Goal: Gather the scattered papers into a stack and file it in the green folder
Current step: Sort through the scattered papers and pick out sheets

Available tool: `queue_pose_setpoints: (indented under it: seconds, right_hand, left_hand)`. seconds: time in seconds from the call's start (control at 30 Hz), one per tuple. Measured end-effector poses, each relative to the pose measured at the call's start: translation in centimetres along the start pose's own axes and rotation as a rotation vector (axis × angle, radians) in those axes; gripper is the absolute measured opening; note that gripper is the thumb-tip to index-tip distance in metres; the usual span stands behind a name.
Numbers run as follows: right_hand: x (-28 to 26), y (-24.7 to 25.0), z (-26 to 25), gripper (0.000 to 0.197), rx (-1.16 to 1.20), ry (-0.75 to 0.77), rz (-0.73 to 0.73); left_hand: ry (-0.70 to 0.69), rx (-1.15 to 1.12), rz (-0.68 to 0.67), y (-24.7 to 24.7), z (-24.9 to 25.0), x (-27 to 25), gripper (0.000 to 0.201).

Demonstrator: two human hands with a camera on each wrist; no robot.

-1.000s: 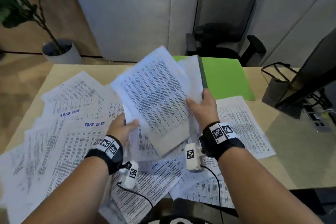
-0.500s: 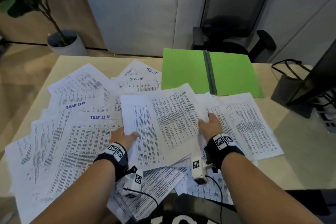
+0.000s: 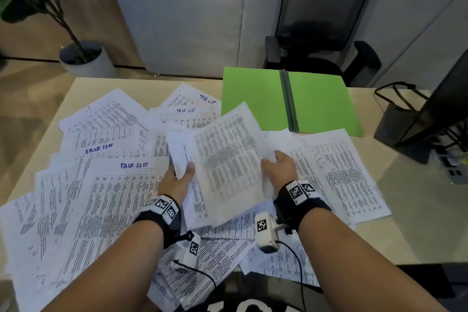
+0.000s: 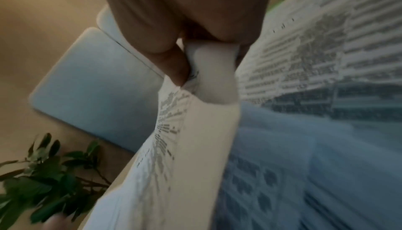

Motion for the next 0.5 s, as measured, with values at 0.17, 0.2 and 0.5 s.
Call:
queue_pose_setpoints:
  seconds: [0.17,0.2,0.5]
  right_hand:
    - [-0.2,-1.4,2.7,0.029,-0.220,-0.017,-0.064]
    - [0.2,-1.0,3.2,0.028,-0.260,-0.033,-0.028]
    - [0.8,-1.6,5.1,0.010,-0.341,-0.068,-0.097]
  left_hand:
    - [-0.136,0.181,0.059,0.7,0.8,0.3,0.043]
    - [-0.137,0.179,0.098,1.2,0.8,0.3,0.042]
    - [-0.087,0.341,-0.106,0.0,-1.3,0.5,0.050]
Point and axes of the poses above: each hand's wrist, its own x-axis towards the middle knuckle, its own y-axis out of the back of the hand, z = x × y, the point moved 3 cm from there along x, towards the middle knuckle, and after that the axes turned 5 degrees about z, right-handed, at the moved point
